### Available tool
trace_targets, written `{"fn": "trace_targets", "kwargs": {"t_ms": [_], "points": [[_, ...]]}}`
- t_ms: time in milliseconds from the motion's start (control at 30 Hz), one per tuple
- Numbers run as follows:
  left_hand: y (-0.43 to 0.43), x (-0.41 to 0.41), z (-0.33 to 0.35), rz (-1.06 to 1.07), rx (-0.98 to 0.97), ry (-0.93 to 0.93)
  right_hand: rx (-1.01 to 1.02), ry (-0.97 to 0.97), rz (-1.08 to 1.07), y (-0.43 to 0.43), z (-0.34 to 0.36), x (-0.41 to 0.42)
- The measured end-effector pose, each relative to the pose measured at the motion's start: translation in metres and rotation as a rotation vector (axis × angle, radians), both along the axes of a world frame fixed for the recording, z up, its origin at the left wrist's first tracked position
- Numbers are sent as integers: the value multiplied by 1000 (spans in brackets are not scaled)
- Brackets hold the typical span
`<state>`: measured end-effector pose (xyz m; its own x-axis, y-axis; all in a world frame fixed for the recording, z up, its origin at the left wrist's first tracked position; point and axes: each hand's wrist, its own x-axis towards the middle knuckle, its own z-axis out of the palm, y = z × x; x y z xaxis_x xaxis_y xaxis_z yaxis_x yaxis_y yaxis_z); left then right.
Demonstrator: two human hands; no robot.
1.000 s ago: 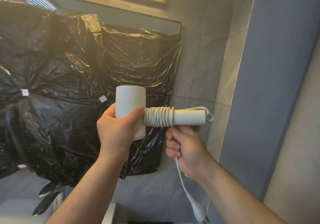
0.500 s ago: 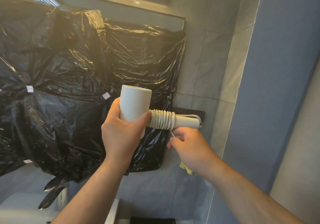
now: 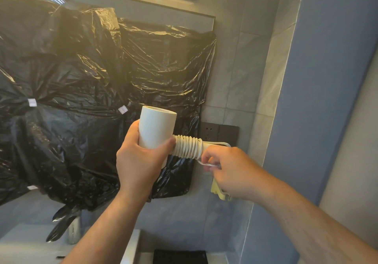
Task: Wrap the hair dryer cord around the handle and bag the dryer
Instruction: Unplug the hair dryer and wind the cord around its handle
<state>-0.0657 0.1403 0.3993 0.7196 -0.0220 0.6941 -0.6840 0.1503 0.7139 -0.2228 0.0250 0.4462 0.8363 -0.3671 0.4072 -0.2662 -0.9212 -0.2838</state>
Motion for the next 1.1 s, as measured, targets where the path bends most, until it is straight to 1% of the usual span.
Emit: {"fn": "trace_targets", "kwargs": {"t_ms": [100, 167, 233, 333, 433, 533, 700, 833, 933, 1000, 1100], "points": [[2, 1, 2, -39, 73, -36, -175, 17, -5, -5, 14, -4], [4, 2, 4, -66, 109, -48, -235, 3, 15, -8, 22, -6], [6, 3, 7, -92, 140, -64, -253, -33, 25, -12, 29, -8], [9, 1, 10, -158, 165, -90, -200, -62, 56, -16, 37, -13], [12, -2, 14, -233, 166, -89, -56, -90, 79, -20, 41, -17], [15, -5, 20, -342, 143, -42, 204, -110, 184, -24, 41, -20], [15, -6, 21, -501, 81, 80, 560, -166, 396, -29, 47, -29], [9, -10, 18, -569, 8, 204, 778, -218, 449, -27, 42, -30], [3, -11, 8, -602, -33, 327, 962, -325, 507, -26, 26, -25], [-1, -13, -3, -632, -79, 417, 972, -404, 534, -28, 10, -20], [-6, -19, -21, -651, -135, 544, 994, -425, 530, -26, -16, -14]]}}
